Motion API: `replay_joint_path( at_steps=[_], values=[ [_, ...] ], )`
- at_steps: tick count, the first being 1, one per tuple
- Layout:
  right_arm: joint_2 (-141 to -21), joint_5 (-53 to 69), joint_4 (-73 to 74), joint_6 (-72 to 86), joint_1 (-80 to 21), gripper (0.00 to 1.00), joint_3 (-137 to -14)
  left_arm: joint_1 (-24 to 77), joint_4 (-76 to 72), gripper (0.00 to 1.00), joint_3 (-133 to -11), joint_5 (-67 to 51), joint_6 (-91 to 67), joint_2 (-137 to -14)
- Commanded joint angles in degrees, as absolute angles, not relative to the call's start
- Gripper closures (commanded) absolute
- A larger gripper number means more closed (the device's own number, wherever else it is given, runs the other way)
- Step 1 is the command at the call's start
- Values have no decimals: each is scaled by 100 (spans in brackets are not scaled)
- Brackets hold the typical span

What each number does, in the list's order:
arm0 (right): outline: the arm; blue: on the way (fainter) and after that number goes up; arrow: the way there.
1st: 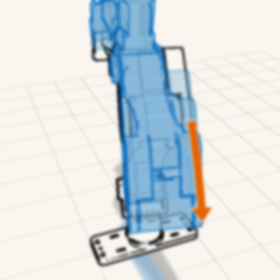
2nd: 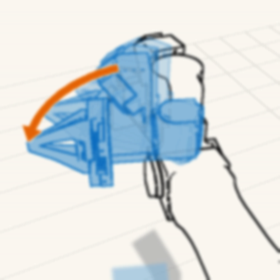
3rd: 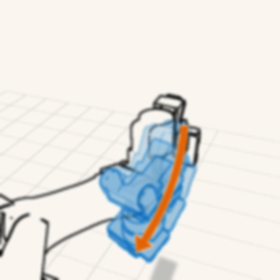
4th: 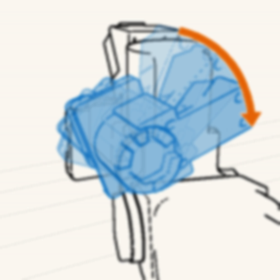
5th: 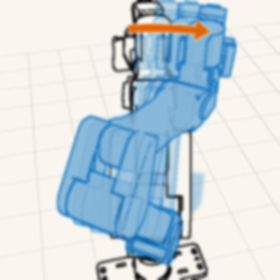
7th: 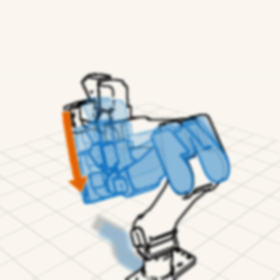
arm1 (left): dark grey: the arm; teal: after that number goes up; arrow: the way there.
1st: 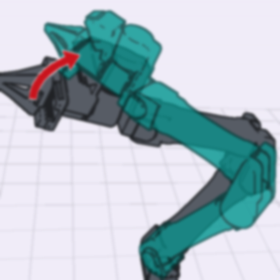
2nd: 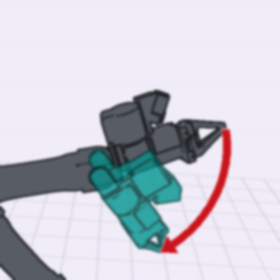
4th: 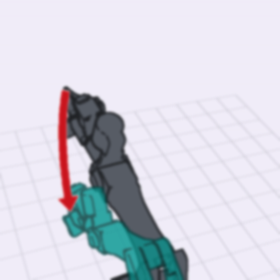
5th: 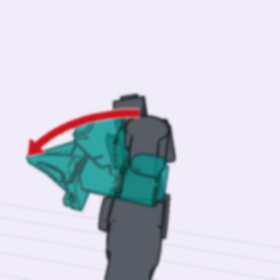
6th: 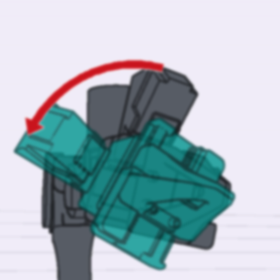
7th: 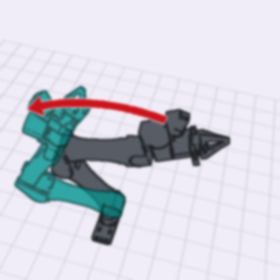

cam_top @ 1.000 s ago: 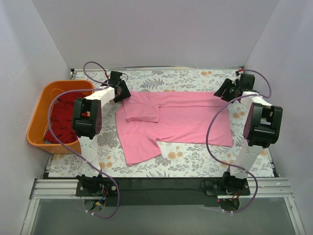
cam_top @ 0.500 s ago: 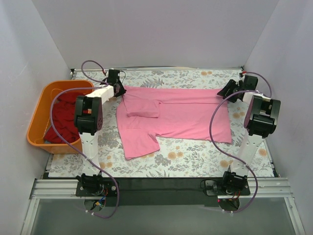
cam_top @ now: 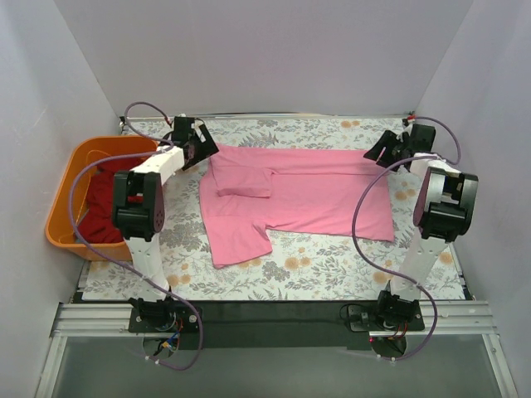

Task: Fold and stack the t-shirts
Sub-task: Fold the tshirt

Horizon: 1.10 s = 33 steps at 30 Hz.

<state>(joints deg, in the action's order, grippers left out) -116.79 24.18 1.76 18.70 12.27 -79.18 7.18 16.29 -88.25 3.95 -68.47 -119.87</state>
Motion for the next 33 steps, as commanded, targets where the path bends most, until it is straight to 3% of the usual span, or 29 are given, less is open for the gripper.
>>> replay_joint_path(
  at_steps=[1,7,15,21,33],
  values=[
    [-10629,2461,-113,2038,783,42,-7438,940,1556,16,-8126,27,-7013,-10358],
    [-9862,2794,-1043,2915,-226,40,-6400,1317,1004,15,-6225,-580,-7146,-8740],
    [-10036,3059,-2197,3744,-1757,39,-5818,1617,-438,12,-4308,-712,-7110,-8209],
    [-10608,2962,-2627,3990,-2346,40,-5976,1617,-878,12,-4307,-589,-7250,-8674],
    [-11478,3094,-3146,4342,-2558,40,-6390,1608,-1555,13,-4597,-334,-7120,-9518]
  ],
)
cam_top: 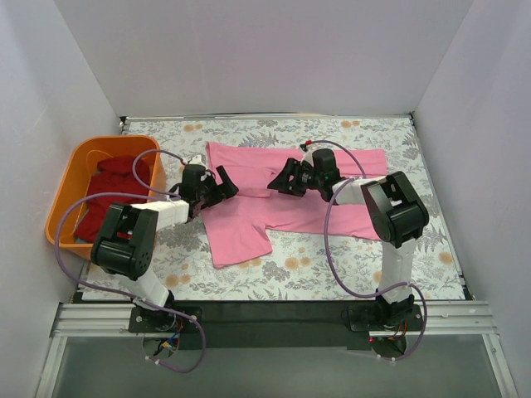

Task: Fold and stack the t-shirts
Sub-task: Fold the tshirt

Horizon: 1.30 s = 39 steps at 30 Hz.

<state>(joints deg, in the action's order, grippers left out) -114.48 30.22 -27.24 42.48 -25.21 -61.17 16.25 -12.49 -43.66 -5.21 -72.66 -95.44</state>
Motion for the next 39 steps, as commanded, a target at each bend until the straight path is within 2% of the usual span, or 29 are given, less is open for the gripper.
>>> replay_joint_path(
  at_steps=[1,7,12,21,28,32,36,39],
  values=[
    [-11539,3111,-3164,4350,-2566,41,-6416,1617,-1599,13,-4605,-273,-7084,-9545],
    [-11680,3146,-3225,4386,-2593,41,-6486,1617,-1705,17,-4685,-386,-6996,-9685],
    [-11698,3155,-3243,4386,-2610,41,-6504,1635,-1714,29,-4649,-597,-7040,-9756],
    [-11733,3173,-3252,4333,-2628,41,-6478,1687,-1468,35,-4553,-747,-7225,-9668],
    [-11830,3182,-3252,4333,-2672,45,-6486,1687,-1415,44,-4518,-791,-7216,-9589],
    [-11839,3155,-3243,4342,-2689,47,-6425,1696,-1371,51,-4518,-887,-7242,-9510],
    [-11909,3173,-3243,4342,-2698,50,-6407,1688,-1257,63,-4526,-940,-7268,-9352],
    [-11962,3199,-3243,4351,-2707,54,-6434,1687,-1143,66,-4562,-940,-7269,-9264]
  ],
)
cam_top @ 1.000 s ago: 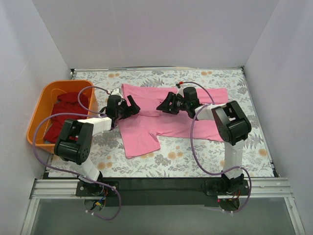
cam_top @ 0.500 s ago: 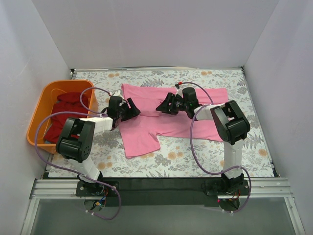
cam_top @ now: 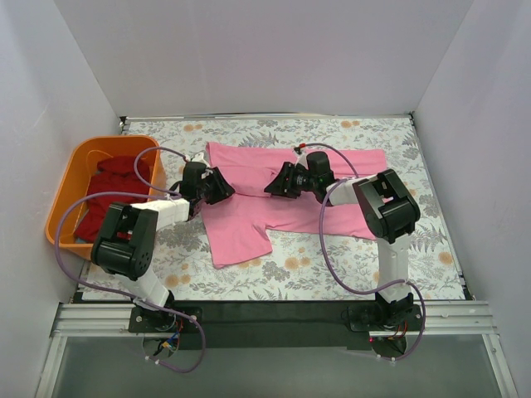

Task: Fold and stack the t-shirts
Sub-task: Fold the tshirt

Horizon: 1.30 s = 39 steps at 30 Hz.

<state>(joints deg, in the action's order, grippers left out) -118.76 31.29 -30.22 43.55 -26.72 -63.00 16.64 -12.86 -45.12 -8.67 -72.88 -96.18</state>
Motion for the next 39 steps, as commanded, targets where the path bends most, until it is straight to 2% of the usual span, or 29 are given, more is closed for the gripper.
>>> replay_joint_path(
  at_steps=[1,6,17,27,32,36,39],
  values=[
    [-11971,3199,-3243,4351,-2724,55,-6442,1687,-1134,67,-4570,-940,-7269,-9246],
    [-12032,3208,-3243,4368,-2733,64,-6486,1687,-1090,67,-4535,-923,-7286,-9263],
    [-12120,3199,-3234,4394,-2751,75,-6478,1687,-1081,63,-4430,-730,-7356,-9483],
    [-12111,3006,-3147,4465,-2751,71,-6381,1687,-1037,63,-4412,-571,-7374,-9685],
    [-12146,2988,-3094,4456,-2751,73,-6425,1687,-993,64,-4447,-597,-7400,-9782],
    [-12112,3006,-3094,4447,-2751,83,-6451,1687,-897,72,-4526,-642,-7400,-9704],
    [-12024,3032,-3085,4430,-2751,92,-6477,1687,-642,91,-4702,-563,-7418,-9616]
  ],
)
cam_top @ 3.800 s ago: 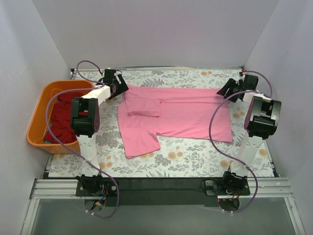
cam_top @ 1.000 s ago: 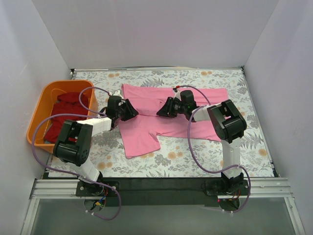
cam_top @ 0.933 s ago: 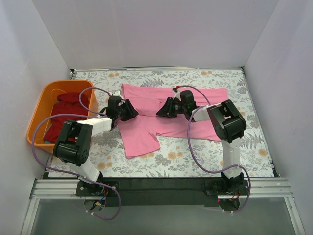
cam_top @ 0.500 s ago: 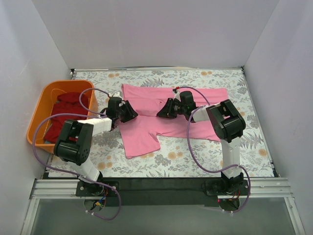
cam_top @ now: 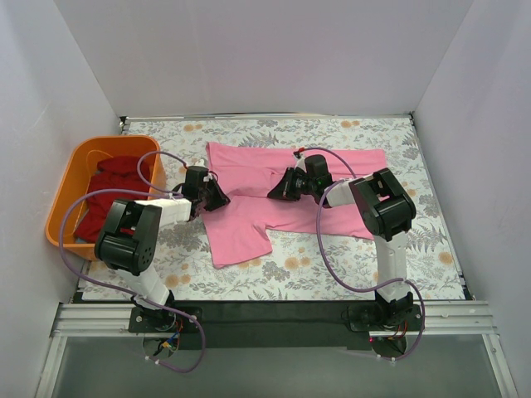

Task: Fold and stack the t-shirts
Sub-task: Fold the tshirt

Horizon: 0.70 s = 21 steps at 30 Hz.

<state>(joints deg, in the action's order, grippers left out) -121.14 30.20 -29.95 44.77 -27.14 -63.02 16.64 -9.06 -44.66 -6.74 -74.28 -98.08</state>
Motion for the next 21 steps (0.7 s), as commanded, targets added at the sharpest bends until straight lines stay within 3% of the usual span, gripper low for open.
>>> replay_joint_path(
  at_steps=[1,5,21],
  values=[
    [-12006,3032,-3068,4421,-2751,96,-6486,1687,-546,94,-4754,-493,-7427,-9598],
    [-11901,3129,-2971,4386,-2742,99,-6583,1687,-229,100,-4966,-457,-7436,-9501],
    [-11558,3507,-2101,4236,-2514,99,-6724,1617,1300,100,-5677,-738,-7594,-9598]
  ],
)
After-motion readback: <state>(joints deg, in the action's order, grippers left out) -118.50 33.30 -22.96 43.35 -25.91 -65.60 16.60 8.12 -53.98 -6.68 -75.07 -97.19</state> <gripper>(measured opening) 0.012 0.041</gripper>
